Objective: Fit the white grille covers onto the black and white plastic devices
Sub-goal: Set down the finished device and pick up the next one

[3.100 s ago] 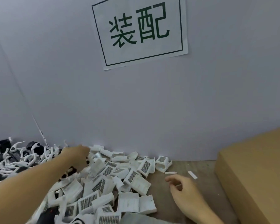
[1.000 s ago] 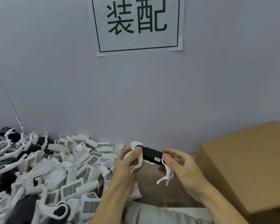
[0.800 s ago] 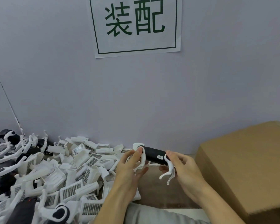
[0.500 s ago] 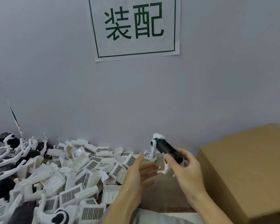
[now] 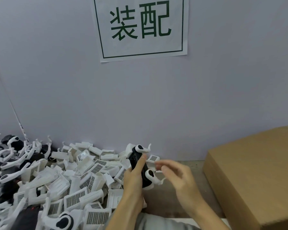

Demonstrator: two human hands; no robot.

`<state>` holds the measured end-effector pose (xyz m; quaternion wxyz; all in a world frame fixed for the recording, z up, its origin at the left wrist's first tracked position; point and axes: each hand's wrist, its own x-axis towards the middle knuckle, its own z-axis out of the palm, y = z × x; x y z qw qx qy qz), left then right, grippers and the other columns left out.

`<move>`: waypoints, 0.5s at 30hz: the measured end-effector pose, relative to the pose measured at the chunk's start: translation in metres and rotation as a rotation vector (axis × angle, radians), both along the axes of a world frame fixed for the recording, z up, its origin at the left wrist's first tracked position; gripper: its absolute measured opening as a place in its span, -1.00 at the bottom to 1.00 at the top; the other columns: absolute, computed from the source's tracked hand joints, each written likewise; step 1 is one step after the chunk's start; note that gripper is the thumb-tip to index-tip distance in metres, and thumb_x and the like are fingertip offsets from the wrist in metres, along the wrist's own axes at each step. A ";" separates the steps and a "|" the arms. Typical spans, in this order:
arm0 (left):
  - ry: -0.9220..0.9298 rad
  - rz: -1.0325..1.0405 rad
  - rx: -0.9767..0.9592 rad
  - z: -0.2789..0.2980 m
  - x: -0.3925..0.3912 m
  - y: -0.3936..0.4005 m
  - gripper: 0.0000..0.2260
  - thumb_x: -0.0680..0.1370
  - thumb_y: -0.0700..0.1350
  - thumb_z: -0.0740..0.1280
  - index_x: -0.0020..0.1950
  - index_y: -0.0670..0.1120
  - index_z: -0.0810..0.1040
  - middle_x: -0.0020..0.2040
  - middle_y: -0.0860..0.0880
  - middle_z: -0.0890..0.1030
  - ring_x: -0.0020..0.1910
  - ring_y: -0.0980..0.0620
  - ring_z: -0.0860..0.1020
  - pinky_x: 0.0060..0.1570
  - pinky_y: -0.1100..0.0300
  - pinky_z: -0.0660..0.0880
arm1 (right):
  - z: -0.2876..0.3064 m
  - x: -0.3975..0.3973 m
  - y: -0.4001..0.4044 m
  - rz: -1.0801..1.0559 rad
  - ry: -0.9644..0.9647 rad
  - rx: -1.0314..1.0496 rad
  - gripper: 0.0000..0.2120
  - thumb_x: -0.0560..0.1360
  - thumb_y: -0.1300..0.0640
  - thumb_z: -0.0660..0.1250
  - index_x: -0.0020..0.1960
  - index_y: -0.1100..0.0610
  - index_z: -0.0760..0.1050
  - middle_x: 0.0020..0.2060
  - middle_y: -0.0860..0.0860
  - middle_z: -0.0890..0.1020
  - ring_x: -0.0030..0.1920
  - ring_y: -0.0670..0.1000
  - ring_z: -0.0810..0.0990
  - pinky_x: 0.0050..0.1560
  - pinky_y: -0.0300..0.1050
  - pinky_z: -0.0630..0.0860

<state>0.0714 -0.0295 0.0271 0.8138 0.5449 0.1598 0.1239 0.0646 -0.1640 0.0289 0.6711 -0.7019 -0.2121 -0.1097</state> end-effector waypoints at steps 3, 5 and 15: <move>0.002 0.039 0.077 0.004 -0.001 0.001 -0.63 0.34 0.16 0.53 -0.21 -0.15 0.61 -0.40 0.00 0.63 -0.38 0.07 0.62 -0.24 0.13 0.48 | -0.001 0.011 -0.009 -0.255 0.154 0.221 -0.75 0.60 0.31 0.26 -0.09 0.08 0.67 -0.23 -0.05 0.70 -0.13 -0.11 0.64 -0.13 -0.24 0.47; 0.011 0.033 0.153 0.006 -0.002 0.001 -0.55 0.20 0.24 0.51 -0.32 -0.14 0.55 -0.49 0.00 0.56 -0.51 0.11 0.55 -0.39 0.19 0.44 | -0.001 0.017 -0.018 -0.347 0.283 0.339 -0.73 0.60 0.35 0.20 -0.08 0.14 0.64 -0.23 0.03 0.65 -0.16 -0.02 0.59 -0.17 -0.19 0.46; -0.225 -0.211 -0.697 0.017 -0.014 0.010 -0.74 0.55 -0.03 0.31 0.09 -0.20 0.56 -0.18 -0.24 0.58 -0.15 -0.20 0.53 -0.09 -0.07 0.55 | -0.006 0.020 -0.018 -0.188 0.483 0.220 -0.71 0.57 0.38 0.10 -0.08 0.23 0.59 -0.43 0.08 0.59 -0.42 0.03 0.51 -0.39 -0.17 0.37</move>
